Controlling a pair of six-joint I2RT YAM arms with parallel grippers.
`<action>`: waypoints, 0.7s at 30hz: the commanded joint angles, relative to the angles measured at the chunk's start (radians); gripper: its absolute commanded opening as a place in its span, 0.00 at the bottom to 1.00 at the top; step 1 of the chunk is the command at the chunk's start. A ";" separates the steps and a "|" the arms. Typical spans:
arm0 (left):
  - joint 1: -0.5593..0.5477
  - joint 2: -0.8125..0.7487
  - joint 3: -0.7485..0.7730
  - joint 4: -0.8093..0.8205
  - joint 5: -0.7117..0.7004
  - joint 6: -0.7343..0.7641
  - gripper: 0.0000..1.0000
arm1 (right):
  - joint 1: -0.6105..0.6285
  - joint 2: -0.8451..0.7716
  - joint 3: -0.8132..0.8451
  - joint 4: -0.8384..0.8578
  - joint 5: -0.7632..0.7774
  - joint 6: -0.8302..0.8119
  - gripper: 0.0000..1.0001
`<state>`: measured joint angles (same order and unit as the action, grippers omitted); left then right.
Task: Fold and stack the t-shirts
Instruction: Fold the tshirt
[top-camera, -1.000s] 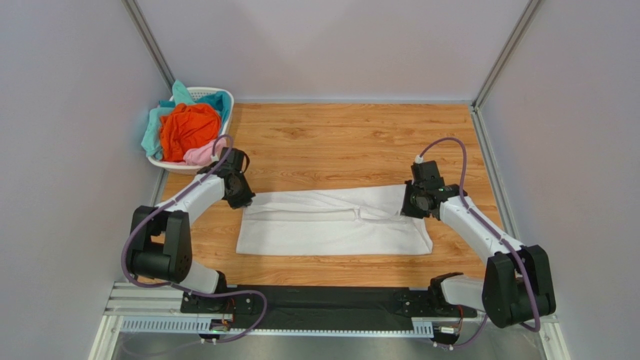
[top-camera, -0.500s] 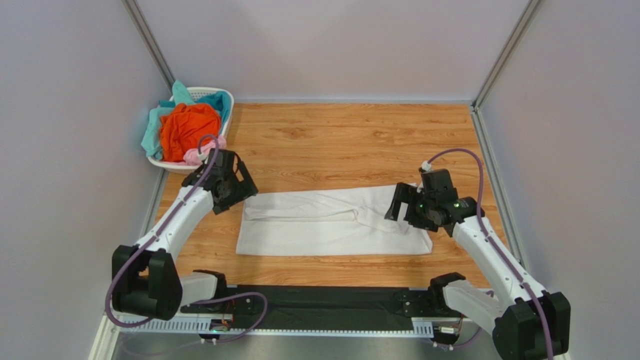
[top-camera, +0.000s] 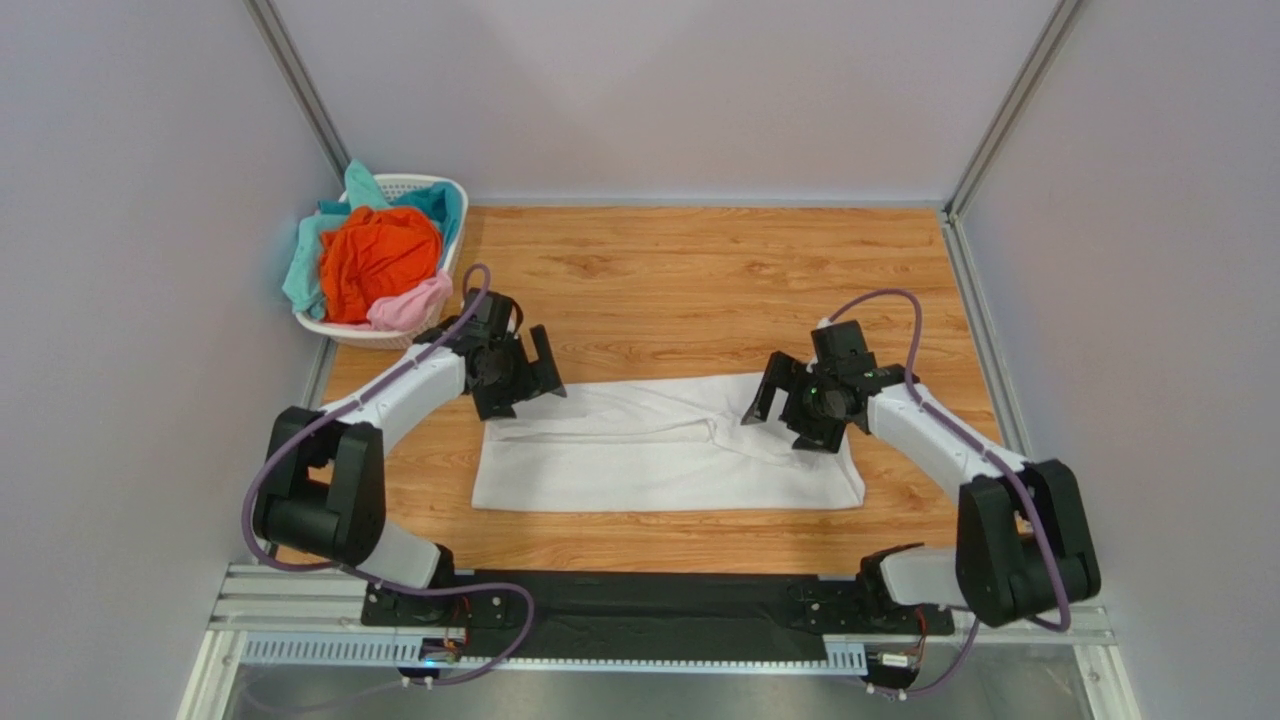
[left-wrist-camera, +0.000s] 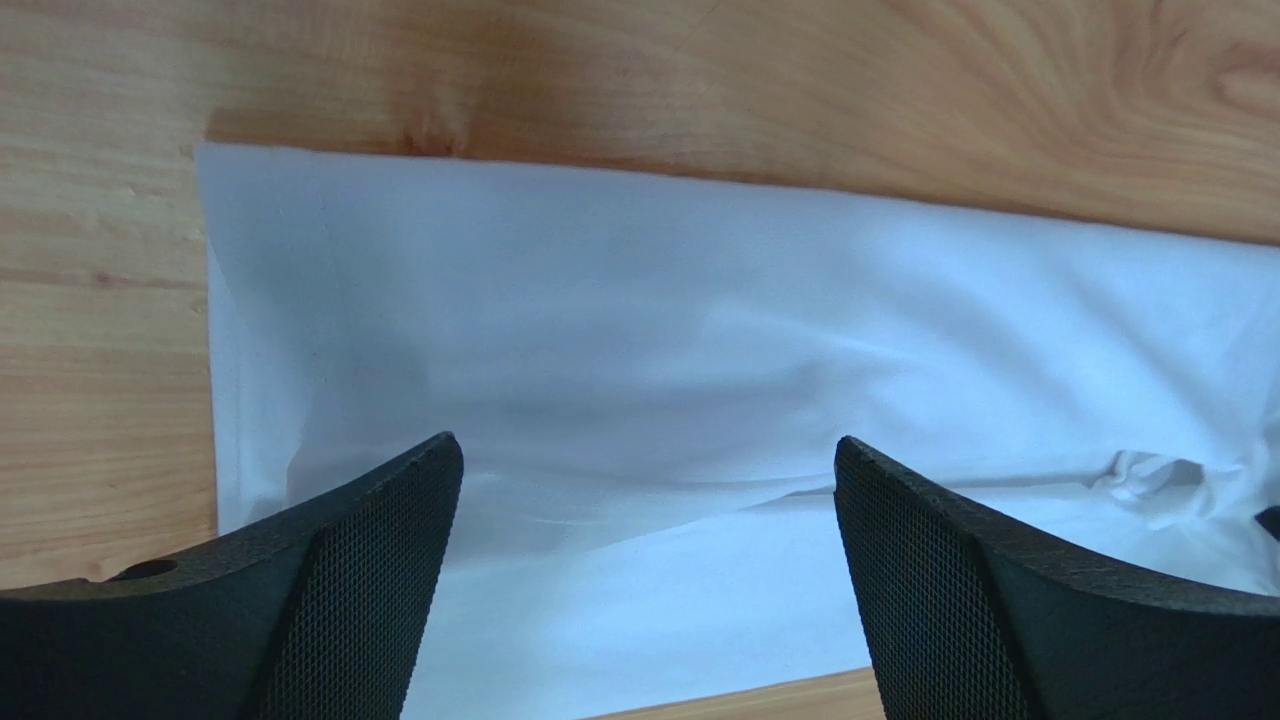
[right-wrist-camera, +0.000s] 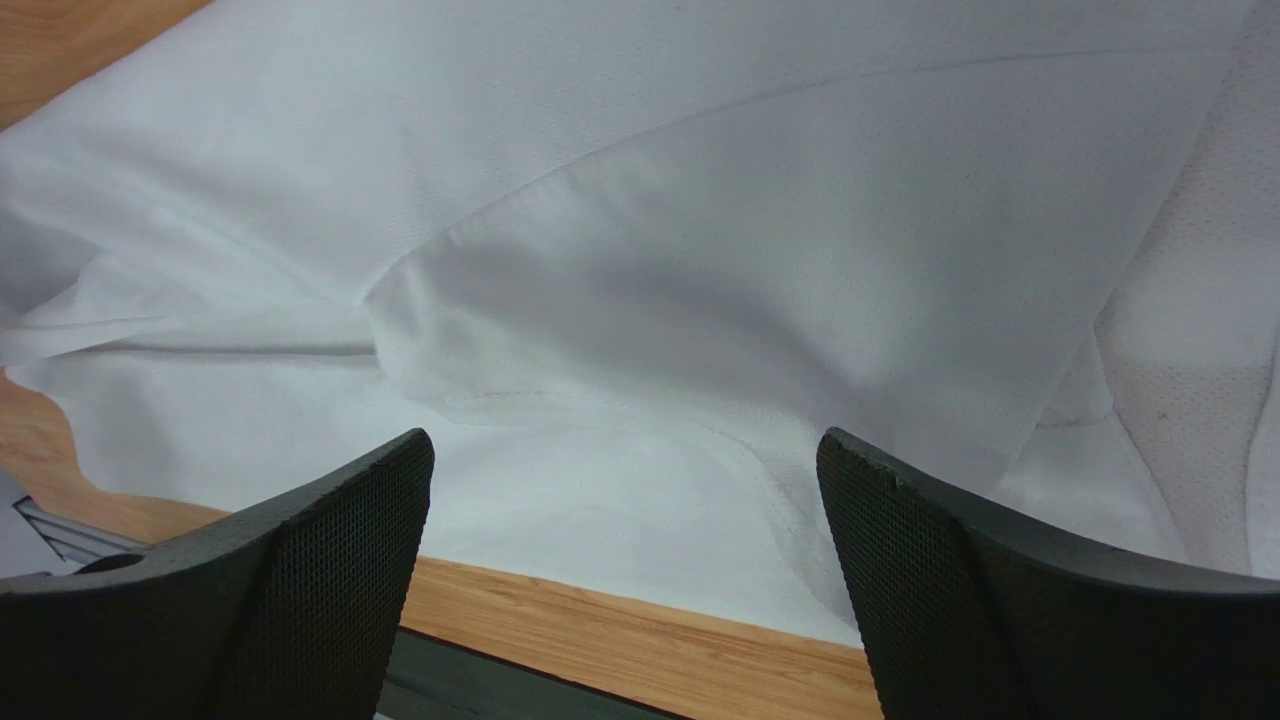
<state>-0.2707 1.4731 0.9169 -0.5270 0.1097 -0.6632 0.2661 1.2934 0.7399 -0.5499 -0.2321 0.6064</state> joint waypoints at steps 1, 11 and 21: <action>-0.001 0.018 -0.050 0.038 0.062 0.024 1.00 | 0.004 0.078 -0.007 0.077 0.014 0.035 1.00; -0.019 -0.008 -0.260 0.142 0.145 -0.056 1.00 | -0.016 0.432 0.191 0.125 0.053 -0.014 1.00; -0.157 -0.117 -0.339 0.134 0.108 -0.236 1.00 | -0.045 0.826 0.732 -0.018 -0.018 -0.246 1.00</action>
<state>-0.3840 1.3670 0.6407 -0.3012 0.2390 -0.8078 0.2276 1.9881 1.3781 -0.5037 -0.2630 0.5060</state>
